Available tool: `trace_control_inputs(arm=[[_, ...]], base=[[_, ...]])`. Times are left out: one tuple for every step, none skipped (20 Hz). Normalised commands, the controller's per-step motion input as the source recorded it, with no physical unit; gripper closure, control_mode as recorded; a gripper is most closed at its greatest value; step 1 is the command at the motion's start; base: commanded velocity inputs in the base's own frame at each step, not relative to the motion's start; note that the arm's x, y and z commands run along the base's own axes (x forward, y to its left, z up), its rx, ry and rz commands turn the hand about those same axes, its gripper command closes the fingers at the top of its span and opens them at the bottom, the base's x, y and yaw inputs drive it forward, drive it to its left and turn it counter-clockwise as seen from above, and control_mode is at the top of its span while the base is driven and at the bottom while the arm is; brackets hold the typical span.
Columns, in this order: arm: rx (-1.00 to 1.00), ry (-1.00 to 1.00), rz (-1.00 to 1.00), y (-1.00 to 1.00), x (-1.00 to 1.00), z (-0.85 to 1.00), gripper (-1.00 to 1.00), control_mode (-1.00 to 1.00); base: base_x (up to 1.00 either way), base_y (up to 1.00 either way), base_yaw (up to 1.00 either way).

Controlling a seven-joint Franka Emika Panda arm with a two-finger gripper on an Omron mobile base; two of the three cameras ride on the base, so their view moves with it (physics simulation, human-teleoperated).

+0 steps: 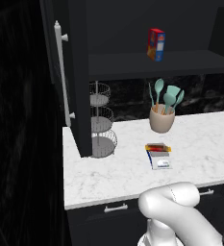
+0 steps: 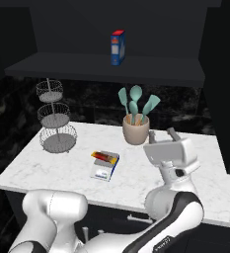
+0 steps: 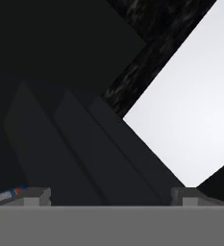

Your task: Pick the bar and place it on the digital scale for weighing, and close the cabinet.

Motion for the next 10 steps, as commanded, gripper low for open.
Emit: trace_control_inputs(arm=[[0.01,0.12,0.0,-0.21,0.0,0.0,-1.0,-1.0],[0.0,0.14,0.0,-0.16,0.0,0.0,-1.0,-1.0],[0.0,0.14,0.0,-0.13,0.0,0.0,-1.0,-1.0],[0.0,0.14,0.0,-0.15,0.0,0.0,-1.0,-1.0],[0.0,0.13,0.0,-0.21,0.0,0.0,-1.0,-1.0],[0.0,0.12,0.0,-0.31,0.0,0.0,-1.0,-1.0],[0.0,0.07,0.0,-0.39,0.0,-0.05,-1.0,-1.0],[0.0,0.03,0.0,-0.39,0.0,-0.23,-1.0,-1.0],[0.02,0.0,0.0,-0.53,0.0,-0.2,-1.0,-1.0],[0.06,0.0,0.01,-0.69,0.0,-0.15,-1.0,-1.0]], base=[[0.0,0.0,0.0],[0.0,0.0,0.0],[0.0,0.0,0.0],[0.0,0.0,0.0],[0.0,0.0,0.0],[0.0,0.0,0.0],[0.0,0.0,0.0],[0.0,0.0,0.0],[0.0,0.0,0.0],[0.0,0.0,0.0]])
